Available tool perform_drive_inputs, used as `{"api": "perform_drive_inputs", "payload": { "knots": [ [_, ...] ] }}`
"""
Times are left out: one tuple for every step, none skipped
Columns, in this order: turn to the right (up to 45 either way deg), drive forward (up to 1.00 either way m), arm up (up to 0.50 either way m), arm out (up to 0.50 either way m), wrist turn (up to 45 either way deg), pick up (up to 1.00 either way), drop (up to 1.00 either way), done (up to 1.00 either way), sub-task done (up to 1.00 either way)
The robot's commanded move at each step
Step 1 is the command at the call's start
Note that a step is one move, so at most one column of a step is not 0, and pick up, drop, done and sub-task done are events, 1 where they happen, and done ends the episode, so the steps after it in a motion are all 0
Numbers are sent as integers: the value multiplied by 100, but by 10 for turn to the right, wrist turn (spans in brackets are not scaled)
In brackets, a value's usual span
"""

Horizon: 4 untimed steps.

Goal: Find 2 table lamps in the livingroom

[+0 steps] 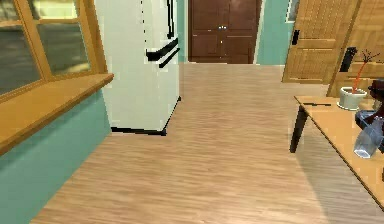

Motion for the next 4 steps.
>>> {"api": "perform_drive_inputs", "payload": {
  "knots": [
    [60, 0, 0, 0, 0, 0, 0, 0, 0],
    [0, 100, 0, 0, 0, 0, 0, 0, 0],
    [0, 100, 0, 0, 0, 0, 0, 0, 0],
    [30, 0, 0, 0, 0, 0, 0, 0, 0]
  ]
}}
